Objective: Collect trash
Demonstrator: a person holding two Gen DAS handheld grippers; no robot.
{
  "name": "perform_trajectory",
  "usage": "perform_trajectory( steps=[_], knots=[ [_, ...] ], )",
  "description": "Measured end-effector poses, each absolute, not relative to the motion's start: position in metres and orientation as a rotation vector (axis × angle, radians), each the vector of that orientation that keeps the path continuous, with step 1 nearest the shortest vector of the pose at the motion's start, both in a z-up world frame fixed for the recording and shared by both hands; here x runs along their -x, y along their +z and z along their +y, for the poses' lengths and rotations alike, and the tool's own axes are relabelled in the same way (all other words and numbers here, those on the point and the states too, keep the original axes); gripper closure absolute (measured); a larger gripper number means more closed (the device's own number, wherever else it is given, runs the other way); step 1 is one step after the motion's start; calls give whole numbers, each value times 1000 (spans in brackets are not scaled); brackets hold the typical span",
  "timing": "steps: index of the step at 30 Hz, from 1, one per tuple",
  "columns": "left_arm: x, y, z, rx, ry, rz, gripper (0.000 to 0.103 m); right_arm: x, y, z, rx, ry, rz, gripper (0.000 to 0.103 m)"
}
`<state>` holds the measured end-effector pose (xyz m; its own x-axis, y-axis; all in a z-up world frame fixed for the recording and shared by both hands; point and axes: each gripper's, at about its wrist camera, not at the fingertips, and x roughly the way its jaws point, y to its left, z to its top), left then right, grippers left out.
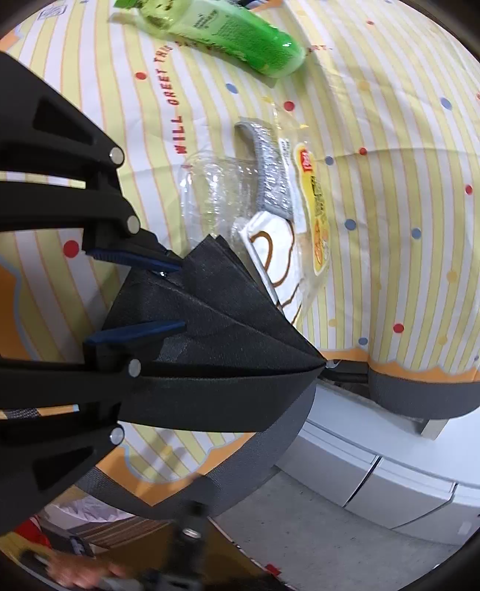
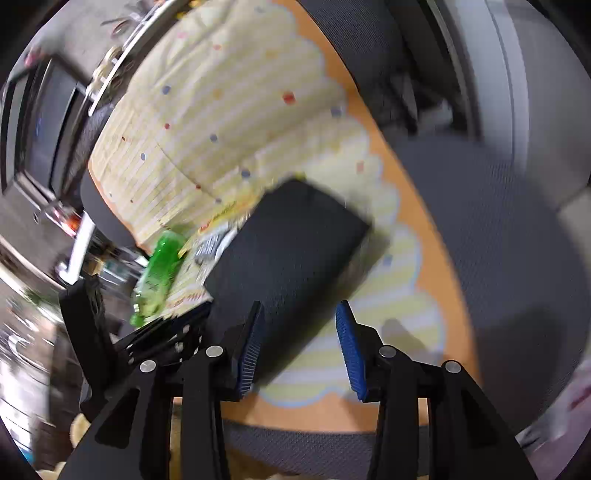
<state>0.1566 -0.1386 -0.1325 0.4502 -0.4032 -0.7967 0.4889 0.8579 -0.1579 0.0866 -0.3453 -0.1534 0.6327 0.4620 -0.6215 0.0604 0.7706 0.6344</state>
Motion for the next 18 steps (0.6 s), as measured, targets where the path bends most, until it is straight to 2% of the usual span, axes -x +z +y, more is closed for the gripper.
perform_trajectory(
  steps=[2,6,15,17,18],
  knots=[
    [-156,-133,-137,-100,-546,956,76,-88,-164,-342,-737,286,873,60],
    [-153,-134,-133,-105,-546,960,76,-100,-180,-335,-841,333,877,53],
    [-151,-133,-126,-77,-568,964,76,-118,-194,-324,-978,404,854,53],
    [-148,-129,-120,-66,-565,967,76,-117,-189,-322,-963,396,845,61],
    [-146,-126,-115,-59,-562,964,76,-113,-184,-321,-949,393,837,69]
  ],
)
